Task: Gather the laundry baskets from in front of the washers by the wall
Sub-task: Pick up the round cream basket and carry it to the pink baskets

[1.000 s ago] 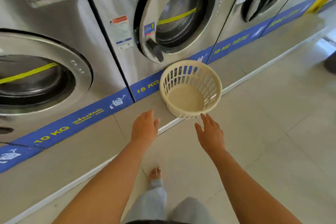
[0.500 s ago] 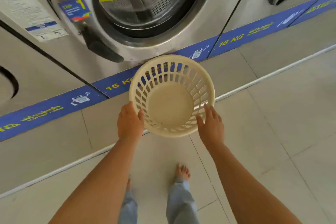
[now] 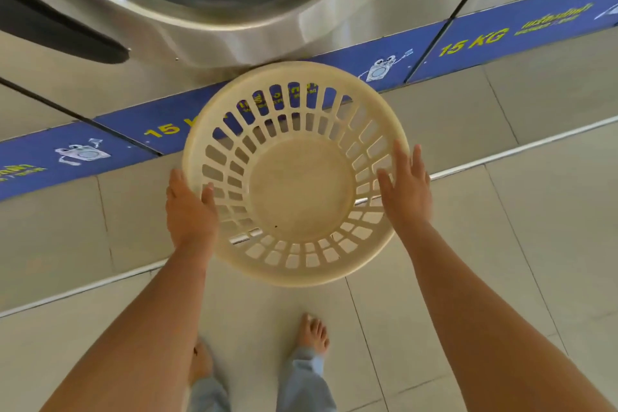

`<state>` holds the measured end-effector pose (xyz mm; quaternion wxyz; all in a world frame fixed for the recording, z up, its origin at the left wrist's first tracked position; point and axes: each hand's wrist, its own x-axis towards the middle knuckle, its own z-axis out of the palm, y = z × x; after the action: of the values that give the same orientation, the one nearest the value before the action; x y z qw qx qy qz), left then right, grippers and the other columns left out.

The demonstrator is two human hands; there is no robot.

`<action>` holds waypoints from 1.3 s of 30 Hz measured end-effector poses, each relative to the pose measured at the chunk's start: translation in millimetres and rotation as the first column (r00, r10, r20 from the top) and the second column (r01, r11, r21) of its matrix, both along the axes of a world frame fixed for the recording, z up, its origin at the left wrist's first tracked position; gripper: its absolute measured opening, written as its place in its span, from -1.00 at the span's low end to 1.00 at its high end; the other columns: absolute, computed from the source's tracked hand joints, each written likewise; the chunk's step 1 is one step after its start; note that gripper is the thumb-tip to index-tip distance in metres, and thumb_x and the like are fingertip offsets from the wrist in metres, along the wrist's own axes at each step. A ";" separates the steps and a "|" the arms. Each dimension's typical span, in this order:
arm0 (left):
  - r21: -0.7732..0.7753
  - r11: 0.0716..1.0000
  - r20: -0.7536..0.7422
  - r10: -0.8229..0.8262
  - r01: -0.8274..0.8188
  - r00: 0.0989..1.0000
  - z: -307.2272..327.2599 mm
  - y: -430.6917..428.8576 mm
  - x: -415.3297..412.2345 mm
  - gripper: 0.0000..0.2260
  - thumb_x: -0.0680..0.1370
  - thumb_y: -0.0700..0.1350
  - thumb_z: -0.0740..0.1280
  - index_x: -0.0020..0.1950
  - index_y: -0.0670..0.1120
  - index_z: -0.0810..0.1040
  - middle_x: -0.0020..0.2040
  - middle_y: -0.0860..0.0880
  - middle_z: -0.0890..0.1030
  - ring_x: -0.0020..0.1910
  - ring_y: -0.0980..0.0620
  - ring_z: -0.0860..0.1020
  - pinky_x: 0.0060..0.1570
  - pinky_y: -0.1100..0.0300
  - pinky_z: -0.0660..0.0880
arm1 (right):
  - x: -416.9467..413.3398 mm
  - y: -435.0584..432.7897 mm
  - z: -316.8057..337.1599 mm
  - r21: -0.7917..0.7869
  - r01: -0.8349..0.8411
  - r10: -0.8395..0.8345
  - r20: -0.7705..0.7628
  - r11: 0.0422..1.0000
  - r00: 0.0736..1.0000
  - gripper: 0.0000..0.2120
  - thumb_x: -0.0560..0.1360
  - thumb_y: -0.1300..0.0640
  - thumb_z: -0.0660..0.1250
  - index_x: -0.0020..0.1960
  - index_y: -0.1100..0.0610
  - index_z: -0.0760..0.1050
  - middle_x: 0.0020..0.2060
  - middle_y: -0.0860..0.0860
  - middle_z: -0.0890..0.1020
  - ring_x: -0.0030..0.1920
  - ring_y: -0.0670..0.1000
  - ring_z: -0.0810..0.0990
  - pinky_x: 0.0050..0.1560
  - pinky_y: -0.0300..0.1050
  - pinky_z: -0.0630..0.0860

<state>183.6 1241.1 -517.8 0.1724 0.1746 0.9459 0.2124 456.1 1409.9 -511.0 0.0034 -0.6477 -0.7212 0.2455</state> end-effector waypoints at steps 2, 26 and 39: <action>0.020 0.999 -0.004 0.028 -0.027 1.000 -11.0 3.2 -9.5 -0.50 0.58 -0.02 0.27 0.47 -0.10 0.23 0.35 -0.21 0.45 0.27 -0.27 0.46 0.14 -0.17 0.45 | -2.0 13.0 -7.2 0.010 -0.005 0.005 -0.034 1.000 0.999 -0.46 0.61 -0.09 0.09 0.53 -0.17 -0.03 0.56 0.02 0.03 0.47 0.19 0.22 0.27 0.23 0.39; 0.168 0.948 0.089 0.259 -0.271 0.962 155.8 -184.5 -21.4 -0.68 0.57 -0.03 0.21 0.31 0.16 0.31 0.05 -0.08 0.65 0.00 -0.17 0.61 0.06 -0.09 0.53 | -41.0 -131.9 161.7 0.019 -0.014 0.018 -0.257 1.000 0.966 -0.41 0.59 0.23 0.14 0.50 -0.24 0.11 0.40 -0.03 0.42 0.25 0.12 0.50 0.15 0.01 0.44; 0.248 0.770 0.020 0.602 -0.587 0.798 277.5 -484.6 -70.9 -0.69 0.59 0.00 0.21 0.34 0.12 0.33 -0.02 -0.07 0.65 -0.11 -0.12 0.64 -0.03 -0.03 0.57 | -189.1 -352.8 278.7 0.078 -0.361 0.364 -0.364 0.929 0.857 -0.41 0.57 0.27 0.16 0.52 -0.13 0.15 0.41 0.05 0.40 0.31 0.15 0.44 0.26 0.01 0.36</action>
<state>112.8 756.5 -240.3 0.0452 -0.1073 0.9240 0.3643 267.0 1057.1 -232.3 0.0962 -0.4419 -0.8172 0.3574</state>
